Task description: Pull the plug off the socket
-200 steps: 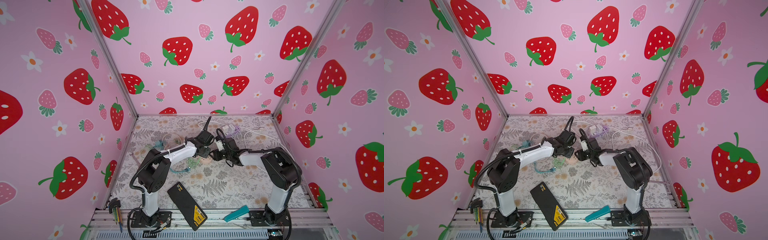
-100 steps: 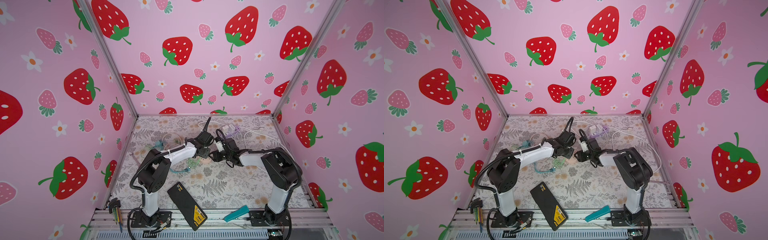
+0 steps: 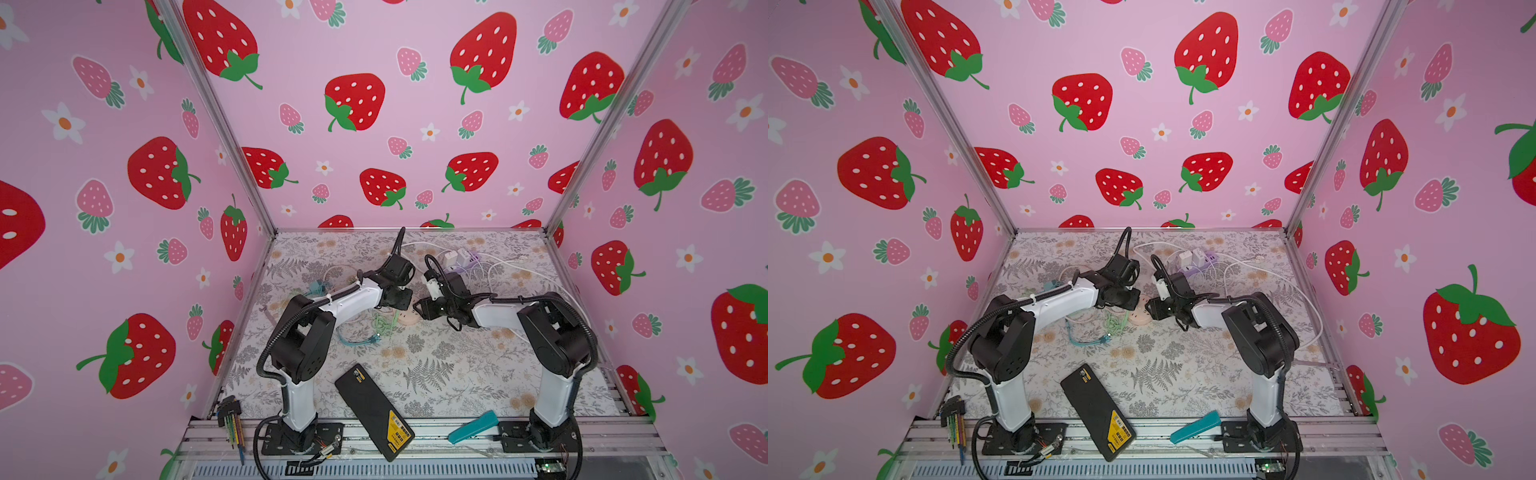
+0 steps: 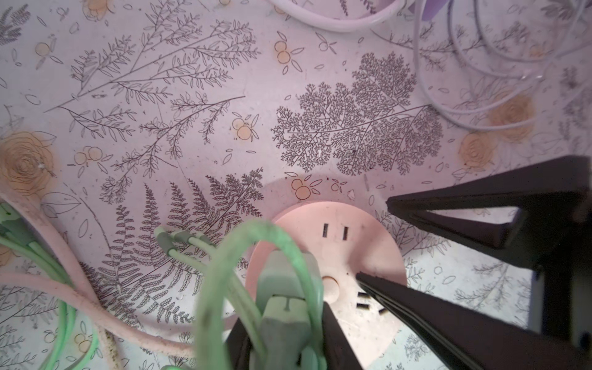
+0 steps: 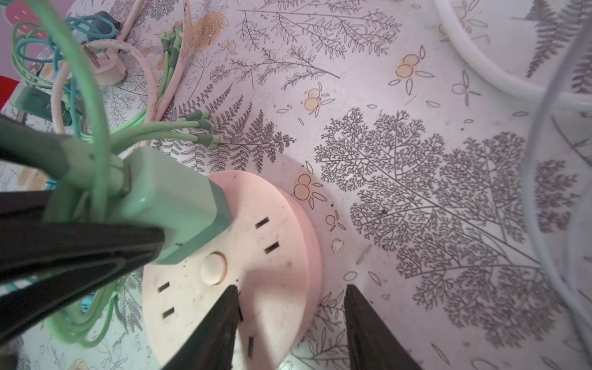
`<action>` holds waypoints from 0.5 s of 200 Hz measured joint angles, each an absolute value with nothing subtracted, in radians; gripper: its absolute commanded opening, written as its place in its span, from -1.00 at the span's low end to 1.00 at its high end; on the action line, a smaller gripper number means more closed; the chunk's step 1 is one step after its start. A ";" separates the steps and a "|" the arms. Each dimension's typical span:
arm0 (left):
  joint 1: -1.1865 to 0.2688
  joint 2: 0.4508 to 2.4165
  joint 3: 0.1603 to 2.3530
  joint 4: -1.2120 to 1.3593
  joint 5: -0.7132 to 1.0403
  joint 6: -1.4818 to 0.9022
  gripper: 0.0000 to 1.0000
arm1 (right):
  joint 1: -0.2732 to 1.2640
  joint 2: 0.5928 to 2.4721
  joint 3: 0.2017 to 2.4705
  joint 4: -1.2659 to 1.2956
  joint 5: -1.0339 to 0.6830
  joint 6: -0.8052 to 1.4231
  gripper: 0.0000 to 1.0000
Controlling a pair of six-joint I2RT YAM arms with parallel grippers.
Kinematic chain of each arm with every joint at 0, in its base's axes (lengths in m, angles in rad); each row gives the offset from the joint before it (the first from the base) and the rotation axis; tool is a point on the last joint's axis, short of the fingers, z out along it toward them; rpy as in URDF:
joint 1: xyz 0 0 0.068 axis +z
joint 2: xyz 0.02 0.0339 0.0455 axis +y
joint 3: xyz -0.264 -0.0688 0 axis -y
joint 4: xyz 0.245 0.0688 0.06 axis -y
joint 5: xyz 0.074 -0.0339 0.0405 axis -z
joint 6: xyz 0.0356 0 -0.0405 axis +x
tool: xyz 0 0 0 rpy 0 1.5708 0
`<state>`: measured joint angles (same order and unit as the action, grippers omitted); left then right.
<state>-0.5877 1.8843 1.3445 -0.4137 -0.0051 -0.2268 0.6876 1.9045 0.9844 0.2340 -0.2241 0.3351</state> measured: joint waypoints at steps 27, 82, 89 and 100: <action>-0.573 1.879 1.336 -0.407 0.022 -0.239 -0.83 | 0.691 1.909 0.992 0.234 -0.215 0.335 0.08; -0.620 1.880 1.336 -0.408 -0.090 -0.224 -0.84 | 0.691 1.910 0.994 0.230 -0.213 0.335 0.08; -0.633 1.881 1.336 -0.409 -0.119 -0.216 -0.84 | 0.691 1.910 0.995 0.229 -0.213 0.335 0.08; -0.651 1.884 1.336 -0.409 -0.162 -0.205 -0.84 | 0.691 1.911 0.997 0.226 -0.213 0.335 0.08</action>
